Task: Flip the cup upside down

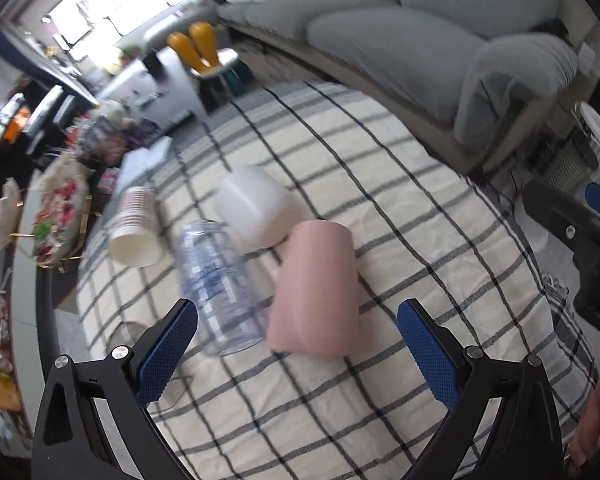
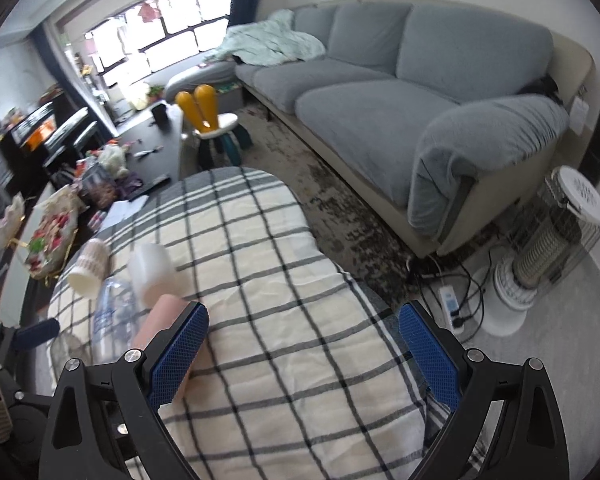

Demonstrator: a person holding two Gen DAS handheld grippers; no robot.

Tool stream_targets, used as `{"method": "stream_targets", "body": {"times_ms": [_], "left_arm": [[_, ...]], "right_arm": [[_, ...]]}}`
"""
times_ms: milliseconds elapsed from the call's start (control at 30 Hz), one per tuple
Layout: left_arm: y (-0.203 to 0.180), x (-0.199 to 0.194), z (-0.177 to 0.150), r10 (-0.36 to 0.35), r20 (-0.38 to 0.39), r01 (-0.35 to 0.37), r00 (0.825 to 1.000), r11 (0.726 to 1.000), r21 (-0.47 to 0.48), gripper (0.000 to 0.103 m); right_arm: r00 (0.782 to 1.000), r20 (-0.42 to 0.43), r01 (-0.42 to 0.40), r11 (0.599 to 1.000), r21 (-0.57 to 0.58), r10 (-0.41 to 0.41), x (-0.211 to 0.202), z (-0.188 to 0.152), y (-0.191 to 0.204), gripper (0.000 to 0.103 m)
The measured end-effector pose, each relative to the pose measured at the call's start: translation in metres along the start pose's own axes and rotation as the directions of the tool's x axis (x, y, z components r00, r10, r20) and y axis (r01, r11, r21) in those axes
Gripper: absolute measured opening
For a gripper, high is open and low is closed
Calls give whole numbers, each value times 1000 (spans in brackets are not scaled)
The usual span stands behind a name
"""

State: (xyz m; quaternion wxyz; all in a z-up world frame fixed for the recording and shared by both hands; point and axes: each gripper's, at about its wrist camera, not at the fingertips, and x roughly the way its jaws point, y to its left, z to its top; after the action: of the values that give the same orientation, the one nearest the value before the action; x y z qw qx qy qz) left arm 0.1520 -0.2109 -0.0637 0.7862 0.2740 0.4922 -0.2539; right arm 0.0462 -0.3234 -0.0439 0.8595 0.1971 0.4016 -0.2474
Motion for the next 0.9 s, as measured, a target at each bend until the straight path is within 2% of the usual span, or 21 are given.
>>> {"method": "stream_targets", "body": {"times_ms": [100, 233, 467, 667, 800, 900], "left_arm": [[-7, 25, 14, -42, -88, 44, 995, 999, 23, 100], [-12, 55, 24, -64, -195, 74, 979, 996, 42, 96], [-13, 95, 26, -106, -335, 123, 936, 992, 32, 85], [-9, 116, 21, -124, -395, 133, 910, 991, -6, 83], [-10, 121, 15, -109, -402, 117, 909, 993, -5, 73], [-6, 121, 11, -129, -392, 124, 911, 992, -37, 72]], "right_arm": [[1000, -24, 14, 999, 29, -13, 16, 5, -7, 97], [997, -73, 16, 998, 64, -11, 39, 8, -13, 97], [993, -115, 7, 995, 96, 4, 63, 8, -15, 97], [991, -134, 0, 994, 110, 15, 74, 6, -13, 97], [990, -143, -2, 994, 106, 18, 78, 3, -11, 97], [989, -146, -6, 994, 105, 21, 78, 3, -10, 97]]}}
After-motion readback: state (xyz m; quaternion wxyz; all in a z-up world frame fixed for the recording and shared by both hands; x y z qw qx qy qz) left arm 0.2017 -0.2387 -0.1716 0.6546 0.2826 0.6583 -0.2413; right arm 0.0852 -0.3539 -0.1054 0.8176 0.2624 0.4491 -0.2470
